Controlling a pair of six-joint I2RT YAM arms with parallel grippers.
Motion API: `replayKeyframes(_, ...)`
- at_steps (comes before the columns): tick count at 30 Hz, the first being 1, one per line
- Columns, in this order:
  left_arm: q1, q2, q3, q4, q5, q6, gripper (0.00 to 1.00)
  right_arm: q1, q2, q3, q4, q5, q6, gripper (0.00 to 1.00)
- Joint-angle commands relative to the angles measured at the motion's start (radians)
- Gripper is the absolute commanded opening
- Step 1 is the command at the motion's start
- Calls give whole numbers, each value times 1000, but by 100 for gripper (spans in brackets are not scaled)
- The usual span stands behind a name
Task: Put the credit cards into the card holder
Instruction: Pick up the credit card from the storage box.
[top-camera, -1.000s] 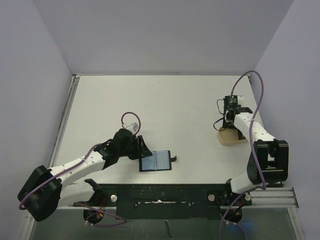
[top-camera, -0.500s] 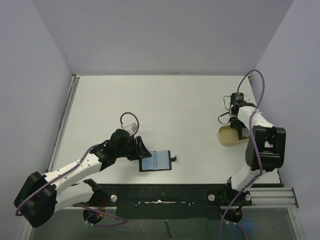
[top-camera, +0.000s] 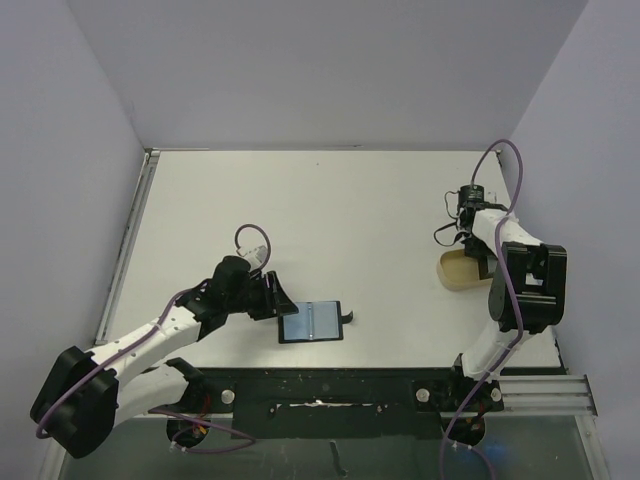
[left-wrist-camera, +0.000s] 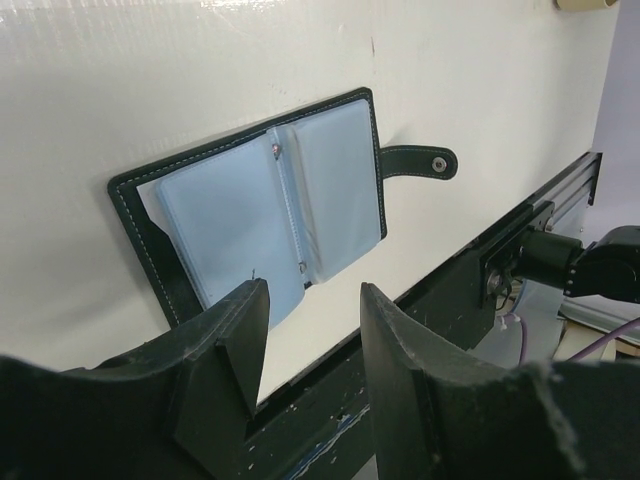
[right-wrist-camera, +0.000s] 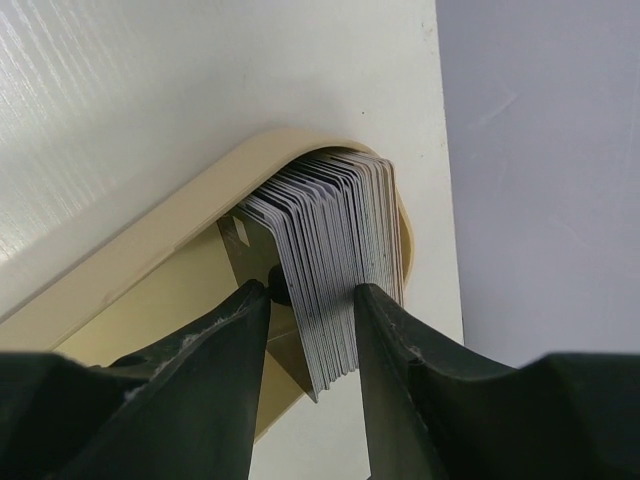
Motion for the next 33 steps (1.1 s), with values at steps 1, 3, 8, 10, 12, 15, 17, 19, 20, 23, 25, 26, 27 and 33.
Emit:
replayKeyframes(1, 26, -20, -8, 63, 58, 24, 41, -14, -7, 38, 6, 83, -21, 38)
replayKeyframes(3, 30, -21, -10, 63, 60, 24, 41, -16, -9, 42, 1, 91, -22, 36)
replayKeyframes(8, 35, -26, -10, 61, 63, 18, 41, -16, -16, 43, 5, 87, -26, 32)
replayKeyframes(10, 36, -28, -10, 61, 63, 16, 41, -19, -15, 43, 4, 88, -30, 30)
replayKeyframes(12, 36, -32, -10, 61, 65, 13, 41, -22, -17, 43, 4, 85, -32, 27)
replayKeyframes(15, 37, -32, -9, 61, 63, 12, 41, -21, -25, 47, 0, 76, -31, 23)
replayKeyframes(17, 38, -29, -9, 60, 61, 13, 41, -22, -28, 49, -1, 76, -36, 20)
replayKeyframes(19, 40, -24, -7, 51, 55, 14, 41, -22, -32, 57, -6, 74, -37, 16)
replayKeyframes(20, 41, -23, -6, 45, 49, 17, 41, -22, -36, 59, -7, 65, -40, 13)
replayKeyframes(23, 41, -25, -1, 17, 24, 19, 41, -11, -46, 69, -12, 21, -47, 6)
replayKeyframes(25, 43, -29, -1, 3, 10, 17, 41, 4, -60, 77, -28, -16, -43, 3)
replayKeyframes(26, 43, -31, -2, 0, 7, 16, 41, 16, -68, 83, -38, -30, -39, 1)
replayKeyframes(27, 44, -32, -3, -1, 5, 12, 41, 33, -82, 87, -51, -40, -35, 0)
replayKeyframes(33, 55, -27, 1, -53, -48, 8, 41, 86, -148, 122, -142, -105, 5, 0)
